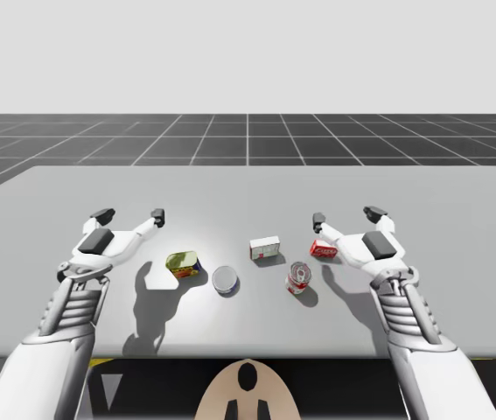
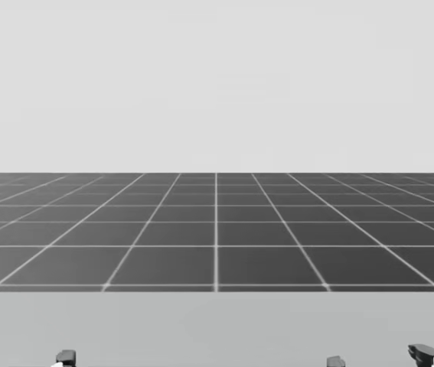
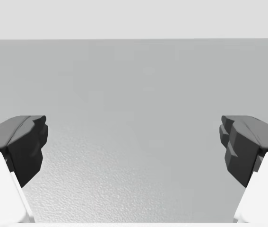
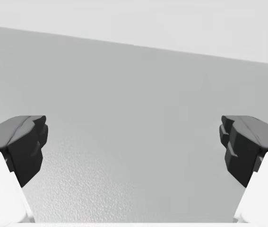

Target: Lift the tuna fish can off the table.

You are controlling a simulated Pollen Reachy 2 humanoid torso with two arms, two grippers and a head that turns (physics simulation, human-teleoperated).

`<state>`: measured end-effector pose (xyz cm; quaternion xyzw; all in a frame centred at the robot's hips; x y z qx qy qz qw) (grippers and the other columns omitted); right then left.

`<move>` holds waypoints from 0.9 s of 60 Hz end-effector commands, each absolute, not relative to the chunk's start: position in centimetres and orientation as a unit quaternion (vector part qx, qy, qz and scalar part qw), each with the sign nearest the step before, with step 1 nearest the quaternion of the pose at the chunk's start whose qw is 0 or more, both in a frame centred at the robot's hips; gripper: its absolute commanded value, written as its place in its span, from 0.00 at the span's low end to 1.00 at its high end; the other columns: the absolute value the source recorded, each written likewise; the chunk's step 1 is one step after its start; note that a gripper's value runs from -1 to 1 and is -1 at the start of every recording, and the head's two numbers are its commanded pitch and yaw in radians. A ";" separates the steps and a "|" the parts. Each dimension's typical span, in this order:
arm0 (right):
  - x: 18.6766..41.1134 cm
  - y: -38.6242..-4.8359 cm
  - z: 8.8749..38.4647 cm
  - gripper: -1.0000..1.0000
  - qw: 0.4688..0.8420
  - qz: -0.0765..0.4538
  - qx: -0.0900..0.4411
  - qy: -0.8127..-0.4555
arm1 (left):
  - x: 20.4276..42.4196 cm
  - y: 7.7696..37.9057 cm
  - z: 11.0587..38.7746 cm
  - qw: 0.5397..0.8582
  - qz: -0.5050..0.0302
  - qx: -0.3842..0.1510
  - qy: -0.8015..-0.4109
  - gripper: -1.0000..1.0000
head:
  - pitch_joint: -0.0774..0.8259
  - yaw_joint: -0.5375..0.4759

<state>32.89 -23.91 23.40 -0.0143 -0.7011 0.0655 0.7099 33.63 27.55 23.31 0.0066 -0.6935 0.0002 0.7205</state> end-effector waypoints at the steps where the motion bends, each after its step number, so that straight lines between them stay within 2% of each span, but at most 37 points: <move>1: 32.8 -23.8 23.2 0.00 0.700 0.056 -0.023 -0.711 | 33.6 27.5 23.3 0.720 -0.003 0.012 -0.694 0.00 | 0.09 0.53; 12: 32.9 -23.9 23.5 0.00 0.707 0.067 -0.021 -0.703 | 33.6 27.5 23.3 0.720 -0.005 0.014 -0.694 0.00 | 0.19 0.52; 19: 33.1 -23.8 23.2 0.00 0.702 0.070 -0.036 -0.708 | 33.6 27.5 23.3 0.721 -0.006 0.015 -0.693 0.00 | 0.34 0.51; 30: 33.1 -23.6 23.1 0.00 0.700 0.079 -0.038 -0.709 | 33.7 27.4 23.2 0.723 -0.010 0.016 -0.691 0.00 | 0.51 0.53; 54: 33.2 -23.9 23.3 0.00 0.696 0.075 -0.049 -0.712 | 33.9 27.4 23.1 0.722 -0.016 0.016 -0.691 0.00 | 0.83 0.63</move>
